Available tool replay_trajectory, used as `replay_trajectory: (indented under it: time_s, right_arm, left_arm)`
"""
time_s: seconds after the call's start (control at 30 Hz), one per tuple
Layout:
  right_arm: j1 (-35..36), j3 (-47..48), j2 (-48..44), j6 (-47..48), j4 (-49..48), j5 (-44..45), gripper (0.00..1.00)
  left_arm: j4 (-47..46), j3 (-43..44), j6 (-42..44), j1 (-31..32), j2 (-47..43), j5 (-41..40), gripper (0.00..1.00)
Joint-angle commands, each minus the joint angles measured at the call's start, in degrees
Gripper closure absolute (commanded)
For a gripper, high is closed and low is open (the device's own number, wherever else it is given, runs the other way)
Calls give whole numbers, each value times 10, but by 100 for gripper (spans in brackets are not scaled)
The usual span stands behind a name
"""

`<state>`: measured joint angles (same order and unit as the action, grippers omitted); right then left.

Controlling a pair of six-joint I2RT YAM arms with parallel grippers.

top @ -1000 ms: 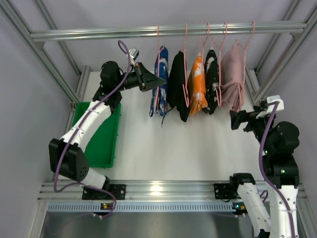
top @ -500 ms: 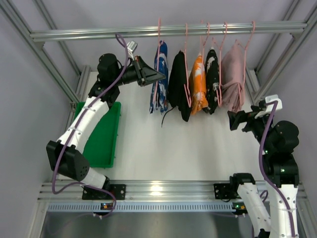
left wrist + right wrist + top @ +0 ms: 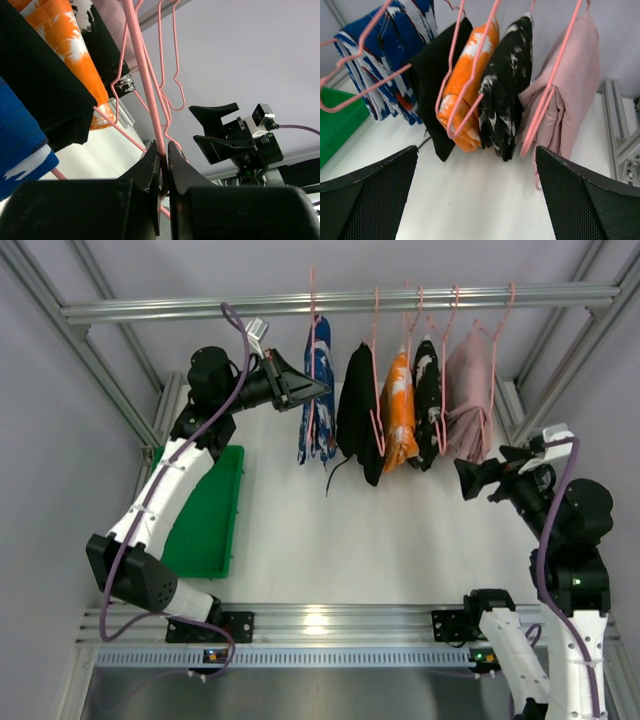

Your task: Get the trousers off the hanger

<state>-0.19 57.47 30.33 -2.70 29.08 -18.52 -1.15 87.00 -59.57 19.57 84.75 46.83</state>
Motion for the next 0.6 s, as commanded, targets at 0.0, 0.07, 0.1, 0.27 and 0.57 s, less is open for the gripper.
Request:
replay_trajectory:
  time_s: [0.0,0.07,0.1,0.27,0.57]
  right_arm:
    - [-8,50,17,-38,-49,-41,1]
    - [-8,67,32,-50,-53,-56,1]
    - [-8,85,38,-54,-53,-72,1]
    - [-8,135,83,-94,-69,-102,0]
    - [60,204,193,-289,-181,-157,1]
  left_arm:
    - [-96,16,63,-1,-91,-5,100]
    - [-77,3,81,-1,-118,-12,100]
    - [-76,-12,83,-1,-127,-12,100]
    - [-45,-46,115,-1,-174,-19,100]
    - [30,-133,173,-1,-256,-52,100]
